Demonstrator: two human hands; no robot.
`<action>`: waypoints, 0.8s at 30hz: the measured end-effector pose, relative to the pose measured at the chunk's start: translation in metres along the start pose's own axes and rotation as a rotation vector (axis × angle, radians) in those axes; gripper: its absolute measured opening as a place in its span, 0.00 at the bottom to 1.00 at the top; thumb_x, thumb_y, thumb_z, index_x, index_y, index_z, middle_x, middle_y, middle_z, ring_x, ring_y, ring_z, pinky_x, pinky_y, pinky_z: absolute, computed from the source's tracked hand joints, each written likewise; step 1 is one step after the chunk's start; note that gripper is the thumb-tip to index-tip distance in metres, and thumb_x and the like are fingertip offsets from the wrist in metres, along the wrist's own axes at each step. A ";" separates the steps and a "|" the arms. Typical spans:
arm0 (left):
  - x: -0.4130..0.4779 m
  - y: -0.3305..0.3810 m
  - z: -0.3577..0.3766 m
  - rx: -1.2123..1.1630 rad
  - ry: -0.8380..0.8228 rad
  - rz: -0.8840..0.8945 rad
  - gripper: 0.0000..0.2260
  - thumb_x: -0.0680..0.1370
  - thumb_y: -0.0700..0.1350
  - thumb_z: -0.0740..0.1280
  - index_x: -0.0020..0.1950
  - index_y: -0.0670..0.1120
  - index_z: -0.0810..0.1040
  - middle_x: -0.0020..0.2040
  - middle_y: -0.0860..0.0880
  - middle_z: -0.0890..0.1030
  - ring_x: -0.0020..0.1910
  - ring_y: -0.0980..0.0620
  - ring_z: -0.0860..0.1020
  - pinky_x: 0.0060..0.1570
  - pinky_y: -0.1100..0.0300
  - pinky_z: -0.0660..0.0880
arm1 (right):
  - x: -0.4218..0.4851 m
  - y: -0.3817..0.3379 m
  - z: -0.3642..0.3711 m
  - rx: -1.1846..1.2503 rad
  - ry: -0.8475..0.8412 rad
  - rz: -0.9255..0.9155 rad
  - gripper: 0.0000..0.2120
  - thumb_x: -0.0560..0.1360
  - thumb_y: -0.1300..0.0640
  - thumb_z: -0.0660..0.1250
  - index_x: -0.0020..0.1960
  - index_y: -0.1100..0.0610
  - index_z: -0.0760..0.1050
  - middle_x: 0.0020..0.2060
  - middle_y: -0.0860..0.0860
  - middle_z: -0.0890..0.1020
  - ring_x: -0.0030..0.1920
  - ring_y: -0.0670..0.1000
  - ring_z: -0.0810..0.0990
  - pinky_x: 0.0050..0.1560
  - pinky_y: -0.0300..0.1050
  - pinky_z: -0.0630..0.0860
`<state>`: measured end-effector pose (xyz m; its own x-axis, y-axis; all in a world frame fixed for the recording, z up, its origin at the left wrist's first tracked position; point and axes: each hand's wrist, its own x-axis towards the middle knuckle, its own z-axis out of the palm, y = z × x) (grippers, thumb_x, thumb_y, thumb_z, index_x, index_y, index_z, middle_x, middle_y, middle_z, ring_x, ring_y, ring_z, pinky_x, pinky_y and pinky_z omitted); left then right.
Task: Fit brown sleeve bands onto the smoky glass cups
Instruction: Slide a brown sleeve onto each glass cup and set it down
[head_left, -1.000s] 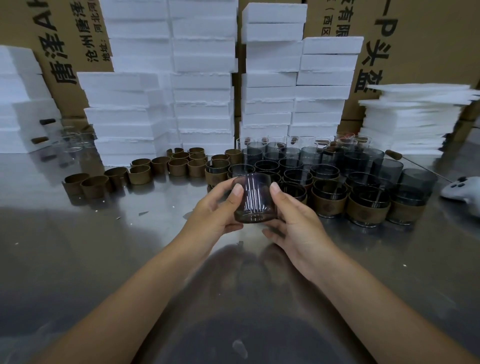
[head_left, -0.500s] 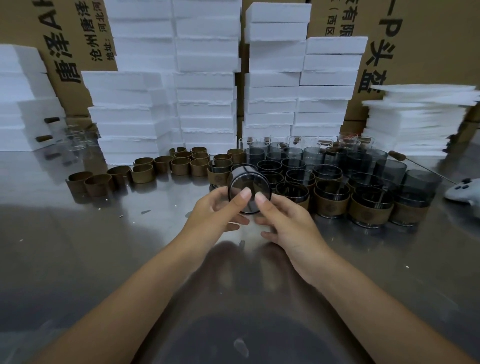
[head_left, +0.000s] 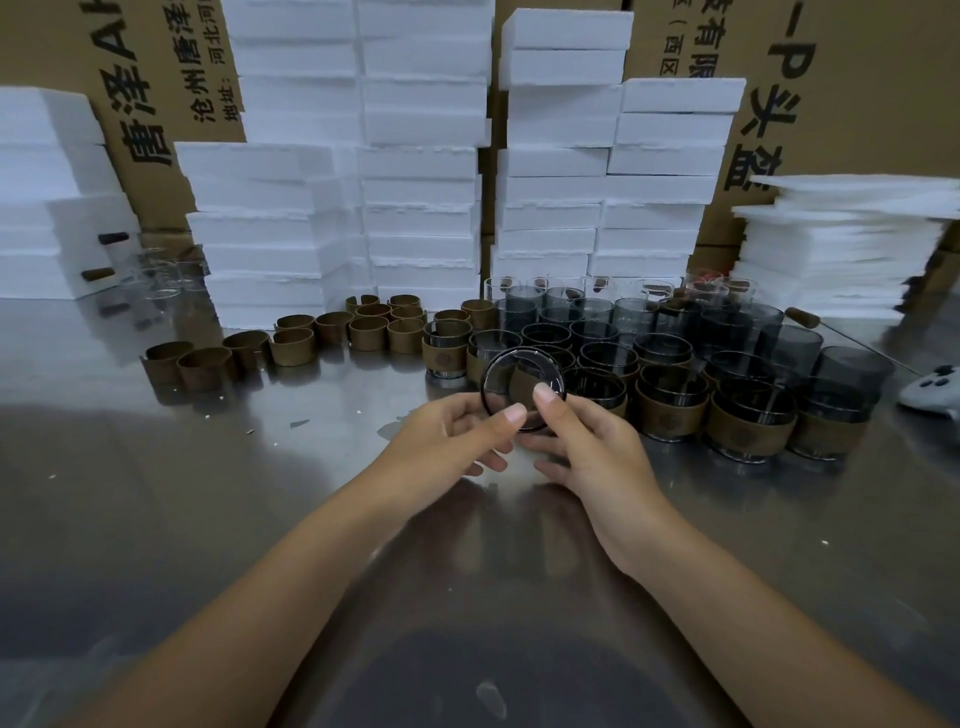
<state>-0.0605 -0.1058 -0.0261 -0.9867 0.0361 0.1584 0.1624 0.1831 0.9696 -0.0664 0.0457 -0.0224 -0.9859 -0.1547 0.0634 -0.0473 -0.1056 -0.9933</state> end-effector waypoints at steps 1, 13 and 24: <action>0.001 -0.001 0.000 0.008 0.000 0.000 0.26 0.59 0.67 0.68 0.50 0.52 0.78 0.35 0.56 0.83 0.38 0.57 0.82 0.43 0.61 0.75 | 0.000 0.000 0.000 -0.002 -0.001 -0.007 0.35 0.60 0.37 0.68 0.61 0.56 0.77 0.50 0.51 0.84 0.51 0.48 0.83 0.54 0.46 0.78; 0.020 -0.006 -0.015 -0.131 0.061 -0.064 0.28 0.67 0.72 0.60 0.51 0.51 0.80 0.37 0.53 0.84 0.41 0.55 0.83 0.43 0.60 0.74 | 0.004 0.007 -0.002 0.058 0.062 -0.004 0.26 0.65 0.43 0.70 0.57 0.59 0.79 0.49 0.54 0.85 0.52 0.55 0.83 0.61 0.53 0.76; 0.080 -0.036 -0.133 0.811 0.584 0.002 0.14 0.77 0.41 0.66 0.62 0.41 0.75 0.57 0.43 0.77 0.56 0.44 0.75 0.57 0.50 0.72 | 0.018 0.018 0.001 0.031 0.117 0.004 0.36 0.54 0.35 0.69 0.53 0.59 0.79 0.42 0.53 0.86 0.46 0.53 0.85 0.50 0.49 0.80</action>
<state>-0.1462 -0.2404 -0.0230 -0.7992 -0.4116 0.4380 -0.0960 0.8068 0.5830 -0.0846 0.0402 -0.0389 -0.9981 -0.0399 0.0463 -0.0405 -0.1354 -0.9900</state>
